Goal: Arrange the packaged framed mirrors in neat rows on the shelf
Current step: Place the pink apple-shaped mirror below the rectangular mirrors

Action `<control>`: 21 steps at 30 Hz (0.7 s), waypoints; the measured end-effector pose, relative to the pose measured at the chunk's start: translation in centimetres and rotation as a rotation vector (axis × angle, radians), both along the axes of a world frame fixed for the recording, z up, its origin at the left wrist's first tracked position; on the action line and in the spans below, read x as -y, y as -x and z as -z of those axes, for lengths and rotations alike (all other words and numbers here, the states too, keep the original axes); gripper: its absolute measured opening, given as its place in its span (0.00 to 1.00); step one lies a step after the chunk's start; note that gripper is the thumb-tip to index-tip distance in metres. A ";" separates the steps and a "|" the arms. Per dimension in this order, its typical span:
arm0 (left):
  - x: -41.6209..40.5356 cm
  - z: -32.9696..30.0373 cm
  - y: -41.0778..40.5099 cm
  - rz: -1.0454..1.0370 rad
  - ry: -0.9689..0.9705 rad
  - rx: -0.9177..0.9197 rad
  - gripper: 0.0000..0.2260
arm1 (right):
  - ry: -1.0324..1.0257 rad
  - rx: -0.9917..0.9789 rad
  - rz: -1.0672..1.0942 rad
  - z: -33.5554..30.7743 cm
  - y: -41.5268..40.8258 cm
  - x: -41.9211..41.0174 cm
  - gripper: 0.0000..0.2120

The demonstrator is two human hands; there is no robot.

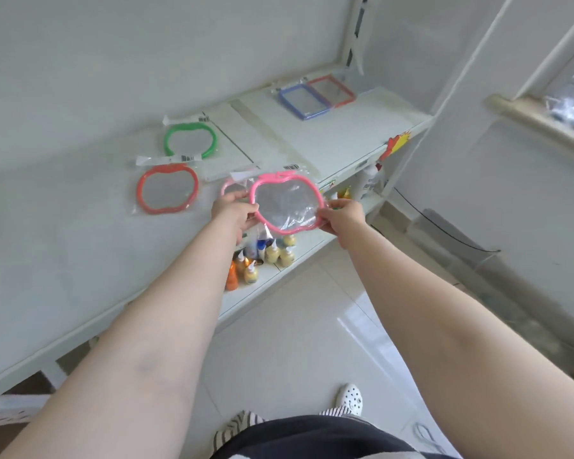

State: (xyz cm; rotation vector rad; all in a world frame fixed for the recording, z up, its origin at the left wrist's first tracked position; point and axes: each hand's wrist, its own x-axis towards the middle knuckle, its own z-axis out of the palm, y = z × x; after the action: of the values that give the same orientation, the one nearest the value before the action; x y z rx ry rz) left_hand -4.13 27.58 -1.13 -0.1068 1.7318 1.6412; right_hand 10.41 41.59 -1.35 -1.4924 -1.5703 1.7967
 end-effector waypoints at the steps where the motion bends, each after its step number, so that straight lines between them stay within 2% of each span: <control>1: -1.9 0.0 -1.0 0.033 0.009 0.005 0.19 | -0.007 0.006 0.016 -0.1 -1.2 -1.7 0.16; 5: -8.8 -0.4 -4.9 0.112 0.002 0.008 0.22 | -0.049 0.035 0.039 -0.5 -5.3 -8.3 0.18; 11: -18.8 0.2 -10.4 -0.004 -0.042 0.005 0.26 | -0.050 0.030 0.023 -1.2 -10.9 -18.3 0.14; 21: -31.6 -0.7 -13.1 0.029 0.020 -0.061 0.21 | -0.004 0.009 0.066 -0.7 -14.1 -30.6 0.12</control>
State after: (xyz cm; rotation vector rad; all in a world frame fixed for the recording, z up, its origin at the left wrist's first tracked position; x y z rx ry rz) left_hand 8.98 59.14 -0.38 -0.0407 1.7881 1.6213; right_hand 24.51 72.22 -0.66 -1.5347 -1.5102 1.7518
